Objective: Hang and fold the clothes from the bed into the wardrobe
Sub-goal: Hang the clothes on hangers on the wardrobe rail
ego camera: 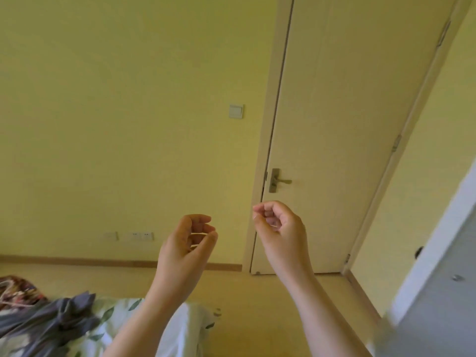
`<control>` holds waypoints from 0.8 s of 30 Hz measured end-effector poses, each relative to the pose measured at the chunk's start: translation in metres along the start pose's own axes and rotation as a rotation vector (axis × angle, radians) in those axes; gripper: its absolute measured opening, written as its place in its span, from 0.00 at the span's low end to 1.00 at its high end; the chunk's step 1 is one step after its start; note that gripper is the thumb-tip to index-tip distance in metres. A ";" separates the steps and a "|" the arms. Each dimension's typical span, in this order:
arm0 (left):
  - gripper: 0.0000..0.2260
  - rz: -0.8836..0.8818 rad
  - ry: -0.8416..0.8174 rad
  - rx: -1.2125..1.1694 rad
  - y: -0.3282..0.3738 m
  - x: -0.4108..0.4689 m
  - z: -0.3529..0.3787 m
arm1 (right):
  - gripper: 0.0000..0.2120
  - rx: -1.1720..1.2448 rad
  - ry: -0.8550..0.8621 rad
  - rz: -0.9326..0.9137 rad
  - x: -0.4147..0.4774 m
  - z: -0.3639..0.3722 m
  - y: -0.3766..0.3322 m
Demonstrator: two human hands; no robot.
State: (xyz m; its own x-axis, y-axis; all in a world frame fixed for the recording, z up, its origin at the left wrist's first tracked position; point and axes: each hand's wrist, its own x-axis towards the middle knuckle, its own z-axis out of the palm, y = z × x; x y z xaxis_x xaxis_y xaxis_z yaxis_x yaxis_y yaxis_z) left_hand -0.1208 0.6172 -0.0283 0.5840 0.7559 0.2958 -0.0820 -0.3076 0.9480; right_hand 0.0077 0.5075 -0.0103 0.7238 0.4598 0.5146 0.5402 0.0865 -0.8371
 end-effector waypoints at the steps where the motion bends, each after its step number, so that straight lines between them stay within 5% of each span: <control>1: 0.12 -0.003 0.019 0.002 -0.006 0.014 -0.010 | 0.07 0.015 -0.008 0.006 0.013 0.017 0.005; 15: 0.10 -0.141 0.393 0.112 -0.086 0.097 -0.134 | 0.06 0.197 -0.399 0.023 0.090 0.235 0.052; 24: 0.09 -0.188 0.815 0.256 -0.107 0.131 -0.166 | 0.07 0.399 -0.816 -0.002 0.137 0.342 0.079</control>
State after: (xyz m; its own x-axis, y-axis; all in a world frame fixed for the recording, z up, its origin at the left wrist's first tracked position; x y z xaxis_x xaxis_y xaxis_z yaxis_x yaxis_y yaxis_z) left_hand -0.1697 0.8449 -0.0712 -0.1981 0.9547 0.2220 0.1989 -0.1826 0.9629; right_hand 0.0023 0.8800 -0.0691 0.1122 0.9292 0.3520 0.2422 0.3180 -0.9166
